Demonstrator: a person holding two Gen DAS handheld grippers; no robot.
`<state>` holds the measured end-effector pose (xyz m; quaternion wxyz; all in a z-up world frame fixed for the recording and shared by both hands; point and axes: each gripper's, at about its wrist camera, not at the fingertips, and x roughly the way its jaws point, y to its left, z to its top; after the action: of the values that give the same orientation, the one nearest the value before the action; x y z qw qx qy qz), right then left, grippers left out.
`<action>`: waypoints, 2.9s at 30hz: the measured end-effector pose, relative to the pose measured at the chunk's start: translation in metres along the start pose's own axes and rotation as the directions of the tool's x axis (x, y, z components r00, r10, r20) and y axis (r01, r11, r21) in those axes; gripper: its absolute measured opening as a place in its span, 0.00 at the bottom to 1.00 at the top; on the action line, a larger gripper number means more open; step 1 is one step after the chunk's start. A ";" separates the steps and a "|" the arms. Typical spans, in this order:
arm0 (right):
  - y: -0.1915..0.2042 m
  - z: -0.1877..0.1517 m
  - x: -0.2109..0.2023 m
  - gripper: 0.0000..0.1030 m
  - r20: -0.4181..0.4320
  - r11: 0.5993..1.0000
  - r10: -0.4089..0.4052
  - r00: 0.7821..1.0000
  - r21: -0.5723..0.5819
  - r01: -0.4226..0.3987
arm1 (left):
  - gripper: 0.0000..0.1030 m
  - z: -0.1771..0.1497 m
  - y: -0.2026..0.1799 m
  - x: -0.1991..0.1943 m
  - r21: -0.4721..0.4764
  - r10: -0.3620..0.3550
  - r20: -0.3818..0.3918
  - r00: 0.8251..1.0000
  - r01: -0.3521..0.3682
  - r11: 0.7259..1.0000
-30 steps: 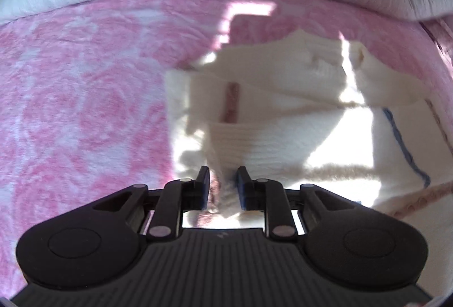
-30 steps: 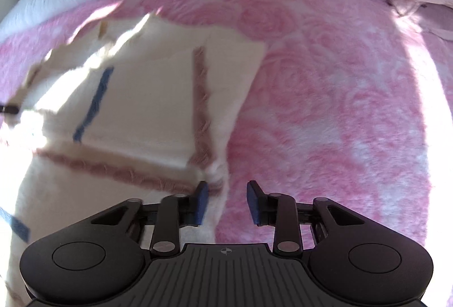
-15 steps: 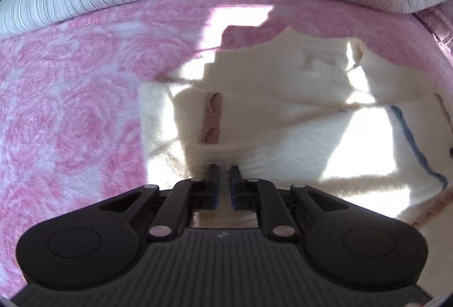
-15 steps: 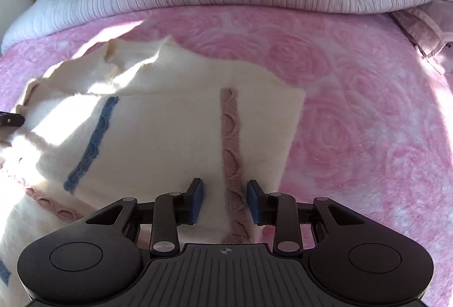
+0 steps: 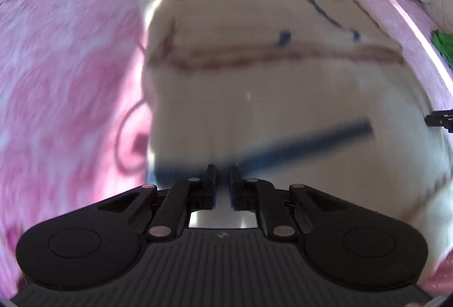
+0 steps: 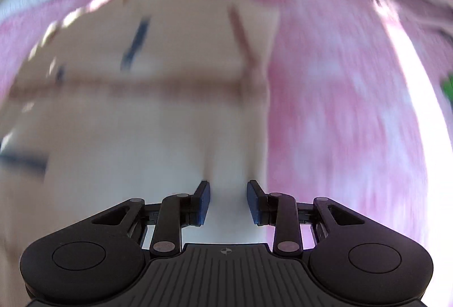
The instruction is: Fold clothes
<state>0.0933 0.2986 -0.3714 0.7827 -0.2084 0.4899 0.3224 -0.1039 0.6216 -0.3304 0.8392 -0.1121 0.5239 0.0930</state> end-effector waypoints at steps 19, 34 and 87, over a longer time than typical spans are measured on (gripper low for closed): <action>0.054 -0.085 -0.045 0.32 -0.124 0.990 -0.090 0.988 0.098 0.102 | 0.07 -0.056 -0.041 -0.035 -0.162 -0.003 -0.172 0.985 -0.025 0.987; 0.014 -0.145 -0.191 0.32 -0.109 0.982 -0.013 0.994 0.184 0.033 | 0.26 -0.064 -0.170 -0.184 -0.202 0.101 -0.130 0.986 -0.126 0.971; 0.091 -0.212 -0.357 0.39 0.015 0.994 0.074 0.997 0.079 -0.075 | 0.33 -0.148 -0.245 -0.337 -0.111 0.231 0.084 0.969 -0.221 0.969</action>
<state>-0.2174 0.1193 -0.1423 0.7809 -0.1568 0.5049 0.3328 -0.3099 0.3312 -0.0681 0.8406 -0.0890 0.4871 0.2197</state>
